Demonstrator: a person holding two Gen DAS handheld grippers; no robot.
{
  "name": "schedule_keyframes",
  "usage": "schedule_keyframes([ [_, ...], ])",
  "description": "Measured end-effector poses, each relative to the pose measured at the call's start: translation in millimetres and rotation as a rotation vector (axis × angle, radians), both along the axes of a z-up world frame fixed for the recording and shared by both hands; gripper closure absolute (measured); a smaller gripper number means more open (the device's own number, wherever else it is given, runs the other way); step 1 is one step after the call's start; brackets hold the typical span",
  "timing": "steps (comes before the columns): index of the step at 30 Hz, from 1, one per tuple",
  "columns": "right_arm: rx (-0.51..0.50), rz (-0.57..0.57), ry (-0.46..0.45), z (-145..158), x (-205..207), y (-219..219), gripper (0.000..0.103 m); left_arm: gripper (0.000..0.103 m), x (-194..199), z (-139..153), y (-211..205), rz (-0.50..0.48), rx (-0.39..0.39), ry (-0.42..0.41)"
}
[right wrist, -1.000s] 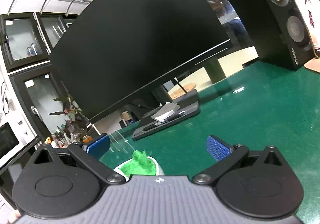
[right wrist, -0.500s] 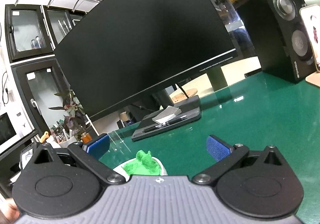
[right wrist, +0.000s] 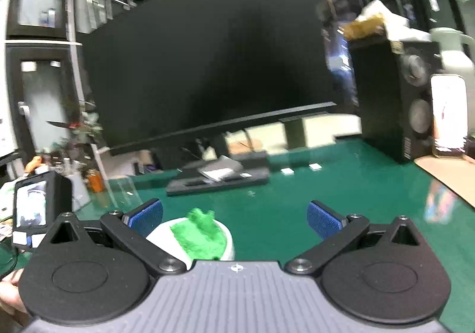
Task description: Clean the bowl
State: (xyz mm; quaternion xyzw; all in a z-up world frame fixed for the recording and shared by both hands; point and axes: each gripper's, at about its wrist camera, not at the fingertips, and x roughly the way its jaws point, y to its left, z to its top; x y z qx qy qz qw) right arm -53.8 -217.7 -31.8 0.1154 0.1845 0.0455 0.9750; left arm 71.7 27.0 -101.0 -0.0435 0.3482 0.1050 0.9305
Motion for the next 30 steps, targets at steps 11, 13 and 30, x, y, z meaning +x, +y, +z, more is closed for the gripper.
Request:
schedule_keyframes([
  [11, -0.055, -0.004, 0.070, 12, -17, -4, 0.000, 0.000, -13, 11, -7, 0.058, 0.072, -0.035],
  [13, -0.059, 0.022, 0.038, 16, -21, -11, 0.000, 0.000, -40, 29, -7, 0.058, 0.088, -0.130],
  [30, -0.477, 0.362, 0.122, -15, 46, 77, 0.059, 0.000, -103, 53, -3, 0.077, 0.111, -0.154],
])
